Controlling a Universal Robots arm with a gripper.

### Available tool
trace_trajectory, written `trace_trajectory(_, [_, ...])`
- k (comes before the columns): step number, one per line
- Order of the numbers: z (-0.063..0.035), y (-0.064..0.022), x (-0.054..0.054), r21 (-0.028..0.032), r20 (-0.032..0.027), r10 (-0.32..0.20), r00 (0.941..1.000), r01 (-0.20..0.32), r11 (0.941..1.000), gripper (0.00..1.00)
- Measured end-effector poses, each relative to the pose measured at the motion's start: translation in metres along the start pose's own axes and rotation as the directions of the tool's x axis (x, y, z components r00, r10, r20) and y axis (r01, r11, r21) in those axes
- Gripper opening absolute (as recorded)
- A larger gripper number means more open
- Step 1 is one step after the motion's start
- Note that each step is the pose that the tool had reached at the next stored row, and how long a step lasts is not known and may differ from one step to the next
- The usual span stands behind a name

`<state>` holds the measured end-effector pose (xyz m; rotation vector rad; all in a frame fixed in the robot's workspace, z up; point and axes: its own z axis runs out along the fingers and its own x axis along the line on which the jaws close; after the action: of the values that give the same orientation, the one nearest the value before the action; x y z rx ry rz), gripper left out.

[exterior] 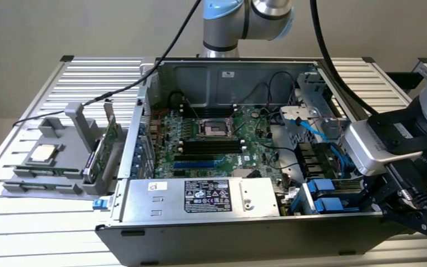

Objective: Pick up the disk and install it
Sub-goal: 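Insert the second disk wire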

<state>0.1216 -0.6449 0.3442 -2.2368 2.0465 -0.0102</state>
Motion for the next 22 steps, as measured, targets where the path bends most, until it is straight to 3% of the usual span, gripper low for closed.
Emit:
trace_trajectory(6, [-0.0037, -0.0003, 0.000, 0.0000, -0.0003, 0.000, 1.0000, 0.000, 1.0000, 0.16])
trace_trajectory(12, [-0.0214, -0.0018, -0.001, 0.0000, 0.0000, 0.000, 1.0000, 0.000, 1.0000, 0.16])
trace_trajectory(22, [-0.0214, -0.0018, -0.001, 0.0000, -0.0001, 0.000, 1.0000, 0.000, 1.0000, 0.16])
